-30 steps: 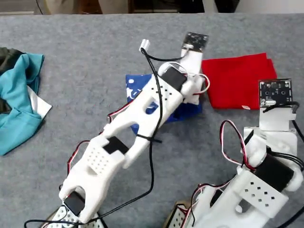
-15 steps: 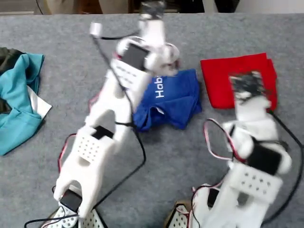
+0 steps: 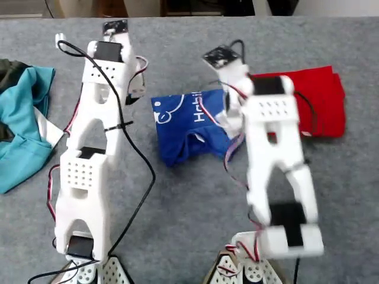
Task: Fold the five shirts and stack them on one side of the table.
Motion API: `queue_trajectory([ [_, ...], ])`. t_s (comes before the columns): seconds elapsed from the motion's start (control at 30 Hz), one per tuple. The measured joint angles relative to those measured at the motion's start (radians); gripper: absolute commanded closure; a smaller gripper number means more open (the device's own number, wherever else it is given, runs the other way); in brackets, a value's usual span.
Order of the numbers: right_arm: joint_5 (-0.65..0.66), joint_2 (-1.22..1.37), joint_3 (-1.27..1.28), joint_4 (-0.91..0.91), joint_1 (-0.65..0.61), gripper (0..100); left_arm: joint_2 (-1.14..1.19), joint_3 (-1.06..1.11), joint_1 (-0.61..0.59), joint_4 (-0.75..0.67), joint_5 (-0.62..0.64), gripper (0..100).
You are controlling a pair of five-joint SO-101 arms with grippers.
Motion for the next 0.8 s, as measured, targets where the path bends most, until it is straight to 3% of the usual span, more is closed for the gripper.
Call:
queue_trajectory([
  [0.23,0.0,0.215,-0.041,-0.037,-0.002,99.6,0.0,0.044,-0.017,0.0,-0.023,98],
  [0.53,0.068,0.336,0.051,-0.261,0.199,99.6,0.0,0.144,-0.014,-0.112,-0.023,98],
  [0.8,0.078,0.345,-0.069,-0.141,0.221,99.6,0.002,0.17,0.069,-0.196,-0.021,98],
])
